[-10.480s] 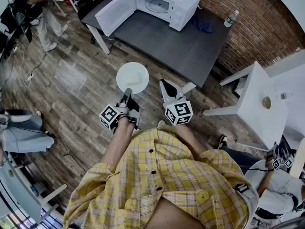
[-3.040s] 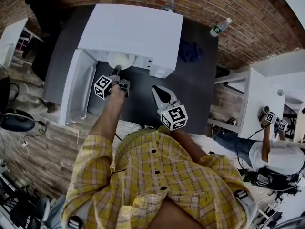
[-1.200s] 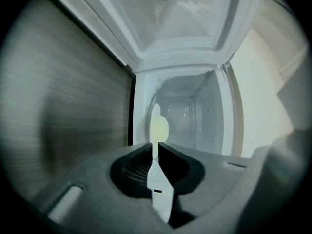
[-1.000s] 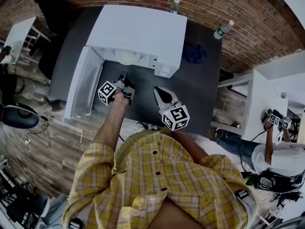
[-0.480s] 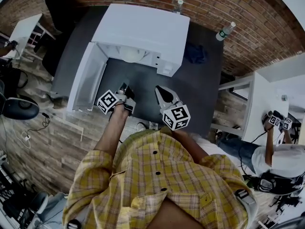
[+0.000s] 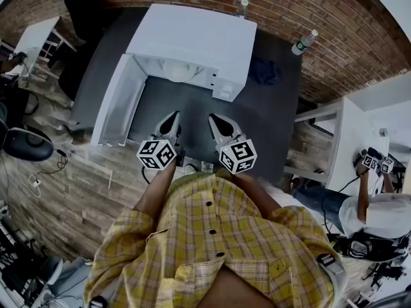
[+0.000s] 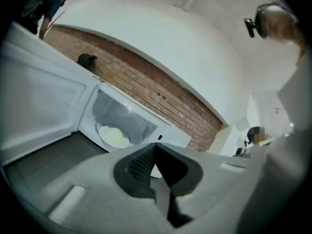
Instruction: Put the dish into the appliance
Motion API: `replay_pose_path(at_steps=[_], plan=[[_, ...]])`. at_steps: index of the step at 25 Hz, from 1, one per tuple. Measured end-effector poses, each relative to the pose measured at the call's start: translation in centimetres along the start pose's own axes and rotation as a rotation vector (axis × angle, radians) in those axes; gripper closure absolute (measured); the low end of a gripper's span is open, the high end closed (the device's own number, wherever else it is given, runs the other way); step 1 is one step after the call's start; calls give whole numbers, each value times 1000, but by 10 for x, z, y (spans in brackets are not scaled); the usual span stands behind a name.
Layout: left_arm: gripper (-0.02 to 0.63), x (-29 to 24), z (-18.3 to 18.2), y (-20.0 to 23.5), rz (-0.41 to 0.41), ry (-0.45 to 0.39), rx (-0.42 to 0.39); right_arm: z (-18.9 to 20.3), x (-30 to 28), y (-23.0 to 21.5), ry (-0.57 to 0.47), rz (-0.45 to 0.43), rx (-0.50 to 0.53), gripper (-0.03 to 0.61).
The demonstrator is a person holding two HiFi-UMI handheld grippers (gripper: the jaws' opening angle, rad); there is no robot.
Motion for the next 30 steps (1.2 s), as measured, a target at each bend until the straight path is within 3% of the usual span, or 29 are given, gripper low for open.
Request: replay_pose_path(at_steps=[5, 10, 24, 30], plan=[[614, 8, 1, -26, -84, -3, -253, 0, 0, 0, 0, 0, 7, 575], [614, 12, 5, -41, -122, 5, -383, 2, 1, 0, 9, -3, 19, 575], [614, 21, 8, -43, -177, -4, -399, 2, 1, 4, 1, -12, 37, 577], [614, 21, 9, -48, -181, 0, -454, 3, 2, 5, -1, -17, 37, 577]])
Point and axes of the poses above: the fingertips, and each gripper's own axes: x backward along the fingers, y to its left, z out of its underside, the point moved 9 cm from there along x, backward along the fingers, and after that the axes turned 7 degrees about y, right-handed, at the moved point
